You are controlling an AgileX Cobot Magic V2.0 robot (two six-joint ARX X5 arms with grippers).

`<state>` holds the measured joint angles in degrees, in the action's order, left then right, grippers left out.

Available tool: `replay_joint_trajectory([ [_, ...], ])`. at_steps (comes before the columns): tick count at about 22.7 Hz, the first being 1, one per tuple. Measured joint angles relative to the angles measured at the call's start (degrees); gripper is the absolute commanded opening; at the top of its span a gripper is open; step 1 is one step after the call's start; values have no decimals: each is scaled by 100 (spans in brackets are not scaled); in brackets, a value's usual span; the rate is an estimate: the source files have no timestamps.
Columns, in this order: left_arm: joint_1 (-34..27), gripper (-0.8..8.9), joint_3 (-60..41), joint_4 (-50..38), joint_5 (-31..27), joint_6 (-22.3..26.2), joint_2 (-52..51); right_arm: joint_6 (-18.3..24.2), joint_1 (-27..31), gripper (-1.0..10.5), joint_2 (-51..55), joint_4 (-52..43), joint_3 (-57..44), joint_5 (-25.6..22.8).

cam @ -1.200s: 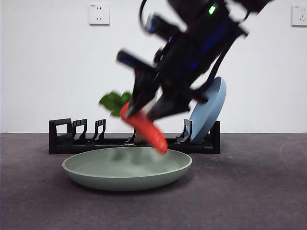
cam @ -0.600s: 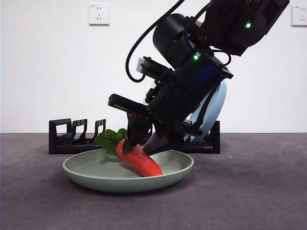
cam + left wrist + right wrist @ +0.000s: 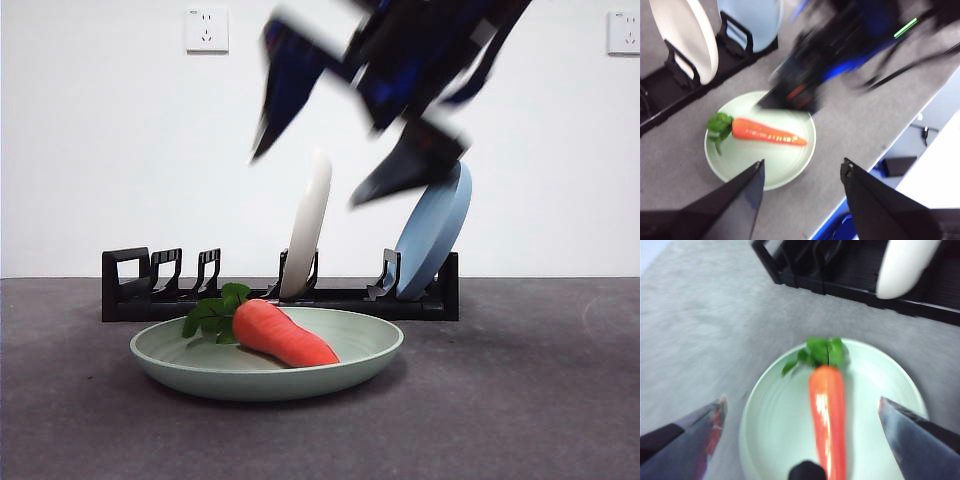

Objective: Take the green plate from the plate rack,put the plate on the table,take the carrot from the table,put the carrot in the plate

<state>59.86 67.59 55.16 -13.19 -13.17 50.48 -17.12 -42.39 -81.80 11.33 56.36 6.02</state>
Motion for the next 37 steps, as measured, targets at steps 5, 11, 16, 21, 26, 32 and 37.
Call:
replay_joint_trajectory([
  [5, 0, 252, 0, 326, 4, 0, 0, 2, -2, 500, 2277, 2704, 2, 299],
  [11, 0, 252, 0, 730, 149, -35, 0, 15, -2, 500, 3917, 4850, 4, 299],
  [16, 0, 251, 0, 879, 490, -42, 0, 17, -2, 500, 4505, 5799, 4, 299],
  [21, 0, 222, 0, 911, 616, -42, 0, 17, -2, 373, 4647, 5976, 4, 297],
  [26, 0, -8, 0, 931, 627, -42, 0, 48, -2, -6, 4647, 5974, 4, 299],
  [32, 0, -4, 0, 1014, 625, -44, 0, 151, -2, 1, 4647, 5974, 4, 278],
  [37, 0, -4, 0, 1014, 608, -44, 0, 153, -2, 1, 4647, 5974, 4, 278],
])
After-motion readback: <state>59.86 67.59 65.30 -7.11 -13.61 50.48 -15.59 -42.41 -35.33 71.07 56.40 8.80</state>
